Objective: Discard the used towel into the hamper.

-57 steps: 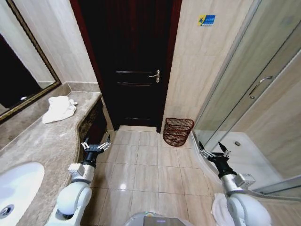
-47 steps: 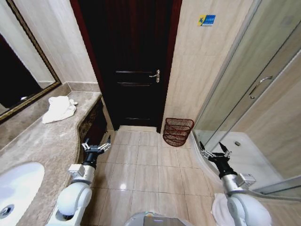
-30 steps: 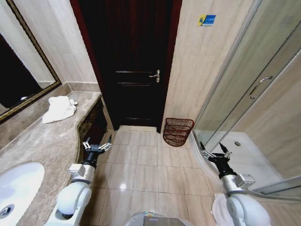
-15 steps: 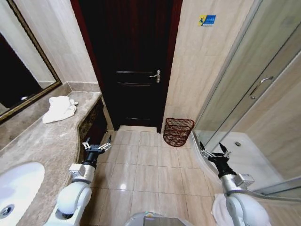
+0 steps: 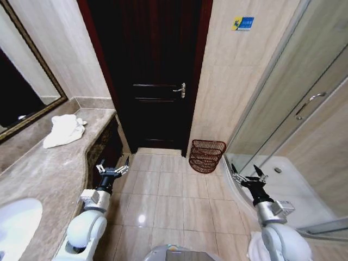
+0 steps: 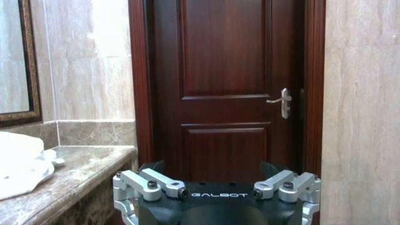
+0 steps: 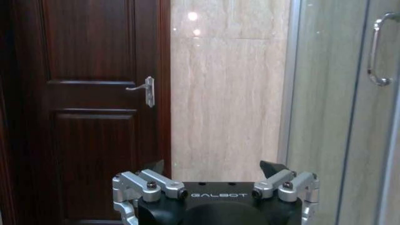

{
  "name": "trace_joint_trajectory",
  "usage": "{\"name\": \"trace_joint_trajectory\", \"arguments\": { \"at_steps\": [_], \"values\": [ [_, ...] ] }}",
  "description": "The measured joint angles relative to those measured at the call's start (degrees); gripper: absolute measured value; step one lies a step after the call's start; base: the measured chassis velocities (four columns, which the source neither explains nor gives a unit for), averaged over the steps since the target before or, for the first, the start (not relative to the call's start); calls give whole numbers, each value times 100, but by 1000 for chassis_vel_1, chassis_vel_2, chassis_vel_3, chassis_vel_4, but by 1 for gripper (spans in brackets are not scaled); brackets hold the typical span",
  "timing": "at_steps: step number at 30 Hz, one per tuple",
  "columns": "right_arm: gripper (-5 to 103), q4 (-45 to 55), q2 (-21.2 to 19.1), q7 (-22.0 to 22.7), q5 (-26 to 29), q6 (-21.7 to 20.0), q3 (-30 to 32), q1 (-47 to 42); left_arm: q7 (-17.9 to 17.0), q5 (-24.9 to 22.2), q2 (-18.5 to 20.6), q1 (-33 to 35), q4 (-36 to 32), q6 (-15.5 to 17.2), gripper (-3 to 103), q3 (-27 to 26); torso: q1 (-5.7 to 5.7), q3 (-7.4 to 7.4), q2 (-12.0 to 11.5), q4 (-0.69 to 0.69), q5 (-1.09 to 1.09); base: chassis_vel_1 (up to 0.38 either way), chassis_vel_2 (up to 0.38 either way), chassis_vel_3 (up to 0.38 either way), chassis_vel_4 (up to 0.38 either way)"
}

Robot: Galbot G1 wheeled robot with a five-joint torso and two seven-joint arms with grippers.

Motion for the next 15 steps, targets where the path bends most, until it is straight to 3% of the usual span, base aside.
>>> {"name": "trace_joint_trajectory", "arguments": {
  "at_steps": [15],
  "values": [
    [100, -18, -49, -19, 19, 13, 2, -1, 15, 62, -82, 90, -51, -72, 100, -28, 0, 0, 0, 1, 0, -24, 139, 131, -34]
  ]
}}
